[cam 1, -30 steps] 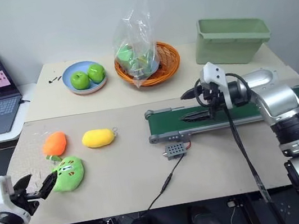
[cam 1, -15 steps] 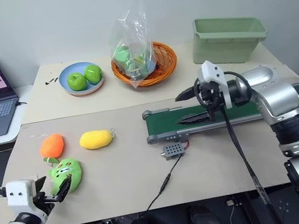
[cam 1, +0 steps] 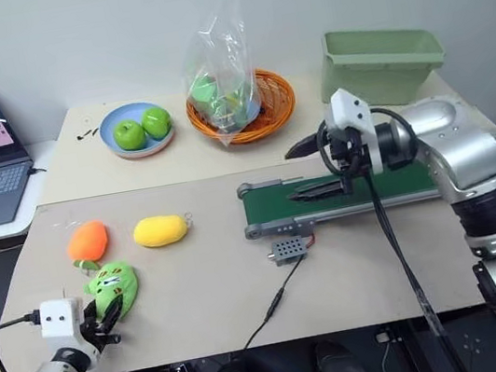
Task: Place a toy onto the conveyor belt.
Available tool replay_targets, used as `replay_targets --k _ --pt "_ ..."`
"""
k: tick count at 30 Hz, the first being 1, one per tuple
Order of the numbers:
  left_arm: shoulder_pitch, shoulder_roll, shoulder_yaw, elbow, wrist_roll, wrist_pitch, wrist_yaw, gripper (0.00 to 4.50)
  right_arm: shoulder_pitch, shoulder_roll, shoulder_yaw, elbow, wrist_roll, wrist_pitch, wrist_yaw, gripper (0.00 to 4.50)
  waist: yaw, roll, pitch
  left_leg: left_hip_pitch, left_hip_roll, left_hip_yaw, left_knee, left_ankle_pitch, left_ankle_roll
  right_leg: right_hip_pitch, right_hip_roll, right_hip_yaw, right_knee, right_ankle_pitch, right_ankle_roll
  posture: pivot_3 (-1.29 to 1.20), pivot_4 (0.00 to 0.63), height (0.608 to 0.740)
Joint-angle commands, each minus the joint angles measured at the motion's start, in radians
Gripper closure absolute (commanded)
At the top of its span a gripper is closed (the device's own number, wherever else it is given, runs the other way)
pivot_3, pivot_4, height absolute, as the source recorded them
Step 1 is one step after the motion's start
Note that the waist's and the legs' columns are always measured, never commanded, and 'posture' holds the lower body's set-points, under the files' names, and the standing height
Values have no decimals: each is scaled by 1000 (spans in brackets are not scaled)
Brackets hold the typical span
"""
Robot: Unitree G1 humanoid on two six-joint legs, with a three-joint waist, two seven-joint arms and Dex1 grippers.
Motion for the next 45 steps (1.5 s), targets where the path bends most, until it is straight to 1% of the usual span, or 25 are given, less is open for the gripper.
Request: replay_targets --k 1,7,11,15,18,21,25,27,31,35,37,40,45 --pt "-10 10 -24 8 45 -24 28 2898 -13 -24 -33 -39 14 1 -3 0 2 0 0 0 0 0 0 0 0 0 0 0 0 0 0 0 150 740" --pt "-97 13 -34 -23 82 -10 103 2898 1 -40 -33 -55 16 6 -7 0 6 0 0 0 0 -1 0 0 0 0 0 -1 1 0 0 0 150 740" --pt "-289 11 -61 -119 55 64 172 2898 6 -60 -41 -63 18 12 -9 0 12 -1 0 -2 -1 -1 1 0 0 -1 0 -1 1 0 0 0 150 740" --pt "-395 17 -98 -167 31 118 161 2898 17 -74 -47 -80 21 19 -20 0 13 -1 0 -3 -1 -2 1 0 -1 -1 0 -2 -1 1 0 0 150 740" --pt "-481 20 -130 -174 9 141 135 2898 24 -84 -54 -93 24 26 -32 0 3 -1 0 -4 -1 -1 1 0 0 -2 0 0 -2 2 0 0 150 740" --pt "-574 23 -200 -156 -10 170 83 2898 33 -90 -63 -109 24 33 -48 0 3 -1 0 -5 -1 -1 1 0 0 -3 0 -1 -1 2 0 0 150 740" --pt "-679 45 -358 -118 -27 206 -91 2898 57 -94 -82 -149 42 65 -70 0 0 -1 0 -4 -1 -1 1 0 0 -2 0 -1 -1 2 1 0 150 740" --pt "-703 71 -394 -111 -31 221 -151 2898 67 -100 -90 -169 49 81 -78 0 -2 -1 0 -4 -1 0 1 0 0 -2 0 -1 -1 2 1 0 150 740" --pt "-729 129 -435 -107 -48 233 -267 2898 76 -113 -101 -200 67 104 -88 0 -12 -1 0 -5 0 0 1 0 1 -3 2 0 -1 2 1 0 150 740" --pt "-812 159 -472 -16 -39 228 -375 2898 82 -118 -112 -217 72 112 -108 0 -5 -1 0 -4 0 0 1 0 0 -2 2 0 -1 1 1 0 150 740" --pt "-857 158 -475 22 -72 254 -434 2898 87 -114 -116 -227 73 112 -122 0 -3 -1 0 -4 0 0 2 0 0 -1 2 0 -1 2 1 0 150 740" --pt "-965 146 -496 138 -77 276 -504 2898 103 -108 -124 -254 82 119 -143 0 0 -1 0 -4 0 0 2 0 0 -1 2 -1 -1 2 1 0 150 740" --pt "-1086 108 -567 298 -11 223 -570 2898 114 -99 -116 -279 94 129 -171 0 -3 -1 0 -5 0 0 2 0 1 -1 2 -1 -1 2 1 0 150 740"
